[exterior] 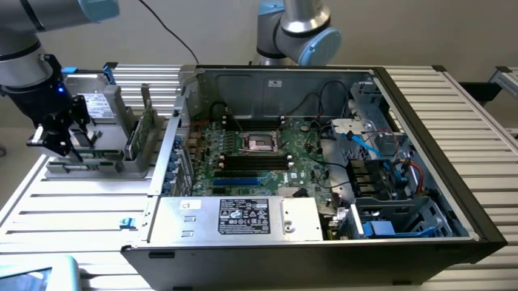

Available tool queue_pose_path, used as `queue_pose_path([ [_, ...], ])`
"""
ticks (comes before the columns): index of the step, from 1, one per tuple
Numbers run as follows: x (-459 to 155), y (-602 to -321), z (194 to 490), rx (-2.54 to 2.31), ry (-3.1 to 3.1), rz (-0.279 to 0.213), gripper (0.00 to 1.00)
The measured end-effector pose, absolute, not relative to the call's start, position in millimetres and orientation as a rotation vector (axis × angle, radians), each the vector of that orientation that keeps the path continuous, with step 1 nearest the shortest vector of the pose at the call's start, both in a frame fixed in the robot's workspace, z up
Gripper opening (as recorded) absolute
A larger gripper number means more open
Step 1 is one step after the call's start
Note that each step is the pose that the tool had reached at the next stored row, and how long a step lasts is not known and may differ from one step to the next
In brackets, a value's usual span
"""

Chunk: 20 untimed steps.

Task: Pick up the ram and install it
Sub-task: 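Pick up the ram and move it above insertion slot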

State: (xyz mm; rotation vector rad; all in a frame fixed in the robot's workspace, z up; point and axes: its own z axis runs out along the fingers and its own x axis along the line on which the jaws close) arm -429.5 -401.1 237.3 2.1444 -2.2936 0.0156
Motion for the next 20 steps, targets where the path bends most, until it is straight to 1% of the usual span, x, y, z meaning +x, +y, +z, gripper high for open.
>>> queue_pose_path([
  [15,-430,-401,210,2.154,-2.284,0.014,0.49],
  [20,-429,-398,206,2.153,-2.283,0.013,0.49],
])
